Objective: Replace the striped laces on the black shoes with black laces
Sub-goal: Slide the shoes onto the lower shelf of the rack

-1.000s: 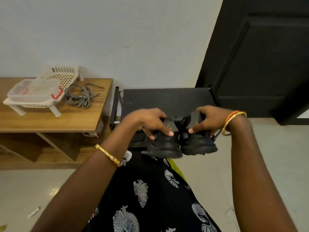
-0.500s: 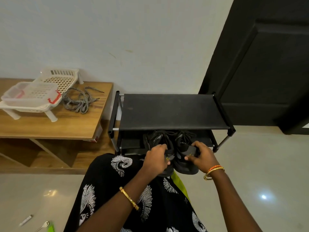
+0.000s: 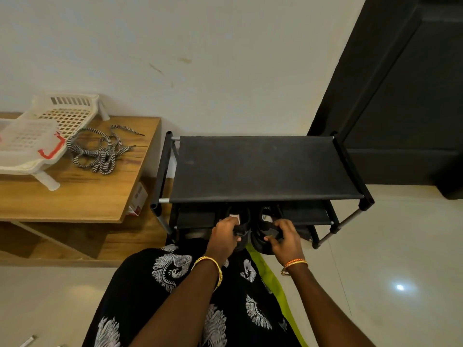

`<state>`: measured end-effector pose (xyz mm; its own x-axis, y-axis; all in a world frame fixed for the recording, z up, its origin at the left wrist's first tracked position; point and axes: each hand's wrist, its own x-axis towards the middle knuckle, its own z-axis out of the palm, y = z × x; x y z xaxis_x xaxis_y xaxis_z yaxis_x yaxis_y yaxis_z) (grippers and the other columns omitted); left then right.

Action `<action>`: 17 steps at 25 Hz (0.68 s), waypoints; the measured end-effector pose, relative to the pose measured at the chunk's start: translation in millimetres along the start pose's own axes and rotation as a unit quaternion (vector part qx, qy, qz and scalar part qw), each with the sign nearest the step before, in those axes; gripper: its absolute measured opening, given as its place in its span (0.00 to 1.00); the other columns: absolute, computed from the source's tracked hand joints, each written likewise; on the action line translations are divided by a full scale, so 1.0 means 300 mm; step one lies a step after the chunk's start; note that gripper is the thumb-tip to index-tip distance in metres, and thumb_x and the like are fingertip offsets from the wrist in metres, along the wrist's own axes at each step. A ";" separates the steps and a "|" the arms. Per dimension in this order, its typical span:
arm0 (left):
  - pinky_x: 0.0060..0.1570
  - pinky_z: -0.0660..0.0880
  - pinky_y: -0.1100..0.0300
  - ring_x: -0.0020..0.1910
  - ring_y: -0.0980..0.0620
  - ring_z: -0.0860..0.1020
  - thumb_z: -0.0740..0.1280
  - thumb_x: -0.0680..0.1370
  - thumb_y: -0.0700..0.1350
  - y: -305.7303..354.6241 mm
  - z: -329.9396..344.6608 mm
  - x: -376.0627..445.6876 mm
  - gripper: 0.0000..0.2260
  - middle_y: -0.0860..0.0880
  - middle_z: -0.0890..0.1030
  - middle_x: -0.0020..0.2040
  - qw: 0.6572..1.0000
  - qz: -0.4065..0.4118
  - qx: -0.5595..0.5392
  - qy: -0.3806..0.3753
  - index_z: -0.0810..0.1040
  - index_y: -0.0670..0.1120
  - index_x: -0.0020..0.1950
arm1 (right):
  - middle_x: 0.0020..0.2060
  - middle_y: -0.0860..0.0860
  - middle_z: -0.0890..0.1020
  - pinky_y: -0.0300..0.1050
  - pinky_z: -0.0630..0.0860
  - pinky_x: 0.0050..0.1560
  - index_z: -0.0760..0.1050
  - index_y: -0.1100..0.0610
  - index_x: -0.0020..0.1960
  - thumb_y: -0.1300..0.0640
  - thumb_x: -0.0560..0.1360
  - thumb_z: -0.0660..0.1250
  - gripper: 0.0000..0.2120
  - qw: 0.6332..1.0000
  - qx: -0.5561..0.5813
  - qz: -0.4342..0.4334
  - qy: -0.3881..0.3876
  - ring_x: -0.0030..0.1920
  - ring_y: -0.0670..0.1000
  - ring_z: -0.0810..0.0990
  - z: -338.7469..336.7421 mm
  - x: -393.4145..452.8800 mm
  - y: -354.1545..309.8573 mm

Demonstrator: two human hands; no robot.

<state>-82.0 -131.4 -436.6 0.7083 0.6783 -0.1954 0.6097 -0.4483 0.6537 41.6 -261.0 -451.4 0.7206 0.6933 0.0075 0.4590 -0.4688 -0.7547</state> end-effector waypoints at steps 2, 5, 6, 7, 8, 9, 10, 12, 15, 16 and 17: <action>0.46 0.73 0.58 0.50 0.45 0.78 0.71 0.70 0.33 -0.027 0.010 0.056 0.08 0.45 0.79 0.49 1.000 0.004 0.009 0.017 0.76 0.41 0.46 | 0.50 0.56 0.74 0.33 0.68 0.51 0.74 0.66 0.51 0.71 0.67 0.72 0.14 1.000 -0.001 -0.006 0.003 0.47 0.52 0.74 0.041 0.045 0.014; 0.49 0.72 0.62 0.52 0.45 0.78 0.71 0.72 0.35 -0.055 0.026 0.096 0.10 0.43 0.79 0.52 0.999 0.009 -0.006 0.043 0.77 0.40 0.52 | 0.53 0.60 0.74 0.31 0.67 0.52 0.74 0.67 0.53 0.72 0.68 0.71 0.15 1.000 -0.010 -0.017 0.022 0.48 0.51 0.74 0.069 0.101 0.035; 0.50 0.72 0.61 0.53 0.45 0.78 0.71 0.72 0.36 -0.059 0.027 0.100 0.11 0.44 0.79 0.53 0.999 0.008 -0.001 0.048 0.77 0.40 0.54 | 0.54 0.60 0.74 0.32 0.67 0.52 0.74 0.67 0.54 0.71 0.68 0.71 0.16 1.000 -0.015 -0.017 0.022 0.48 0.51 0.74 0.072 0.113 0.040; 0.52 0.73 0.58 0.53 0.45 0.78 0.71 0.73 0.38 -0.065 0.029 0.099 0.11 0.44 0.79 0.54 0.999 0.007 0.008 0.048 0.76 0.41 0.55 | 0.54 0.60 0.74 0.34 0.67 0.53 0.74 0.67 0.55 0.71 0.68 0.71 0.16 1.000 -0.022 -0.015 0.017 0.49 0.52 0.75 0.074 0.117 0.044; 0.53 0.75 0.55 0.54 0.45 0.78 0.70 0.74 0.39 -0.068 0.032 0.098 0.11 0.45 0.79 0.54 0.999 0.008 0.012 0.045 0.76 0.41 0.55 | 0.55 0.60 0.74 0.36 0.68 0.53 0.74 0.67 0.56 0.70 0.68 0.71 0.17 0.999 -0.029 -0.013 0.012 0.50 0.54 0.76 0.074 0.118 0.046; 0.53 0.75 0.54 0.55 0.45 0.78 0.70 0.74 0.39 -0.070 0.032 0.096 0.11 0.45 0.78 0.55 0.999 0.009 0.013 0.043 0.76 0.42 0.56 | 0.56 0.60 0.73 0.39 0.70 0.53 0.73 0.66 0.57 0.70 0.69 0.71 0.17 0.999 -0.035 -0.009 0.007 0.51 0.56 0.76 0.077 0.119 0.045; 0.55 0.75 0.54 0.56 0.45 0.77 0.70 0.74 0.39 -0.071 0.031 0.096 0.12 0.45 0.78 0.56 0.999 0.011 0.009 0.041 0.76 0.42 0.57 | 0.58 0.60 0.72 0.41 0.72 0.54 0.73 0.66 0.58 0.69 0.70 0.70 0.18 0.999 -0.040 -0.003 0.001 0.52 0.58 0.76 0.080 0.121 0.041; 0.58 0.72 0.57 0.58 0.46 0.76 0.69 0.75 0.38 -0.069 0.029 0.096 0.15 0.46 0.77 0.59 0.999 0.015 -0.003 0.036 0.75 0.42 0.61 | 0.60 0.60 0.71 0.46 0.73 0.56 0.72 0.66 0.60 0.69 0.71 0.69 0.19 0.998 -0.055 0.010 -0.011 0.53 0.60 0.76 0.086 0.120 0.028; 0.61 0.70 0.57 0.62 0.45 0.73 0.67 0.75 0.35 -0.067 0.020 0.091 0.17 0.45 0.73 0.64 0.999 0.003 -0.003 0.032 0.73 0.42 0.64 | 0.63 0.60 0.70 0.50 0.74 0.60 0.71 0.65 0.62 0.69 0.72 0.69 0.20 0.996 -0.081 0.022 -0.020 0.56 0.60 0.76 0.074 0.115 0.020; 0.63 0.69 0.56 0.63 0.45 0.72 0.66 0.76 0.34 -0.068 0.015 0.089 0.18 0.45 0.72 0.65 1.000 -0.003 -0.004 0.028 0.72 0.42 0.65 | 0.63 0.60 0.70 0.51 0.74 0.61 0.71 0.65 0.63 0.69 0.71 0.68 0.20 0.996 -0.084 0.030 -0.021 0.57 0.61 0.75 0.067 0.116 0.020; 0.64 0.69 0.54 0.64 0.44 0.71 0.66 0.76 0.34 -0.073 0.010 0.085 0.19 0.45 0.70 0.66 1.000 -0.007 -0.004 0.022 0.71 0.42 0.66 | 0.64 0.59 0.69 0.52 0.74 0.62 0.71 0.65 0.63 0.69 0.71 0.69 0.21 0.995 -0.089 0.036 -0.022 0.58 0.61 0.75 0.062 0.118 0.020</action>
<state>-76.2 -106.0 -458.3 0.6829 0.7097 -0.1728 0.6172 -0.4341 0.6563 60.3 -229.2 -467.9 0.7329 0.6764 -0.0734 0.4948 -0.6039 -0.6248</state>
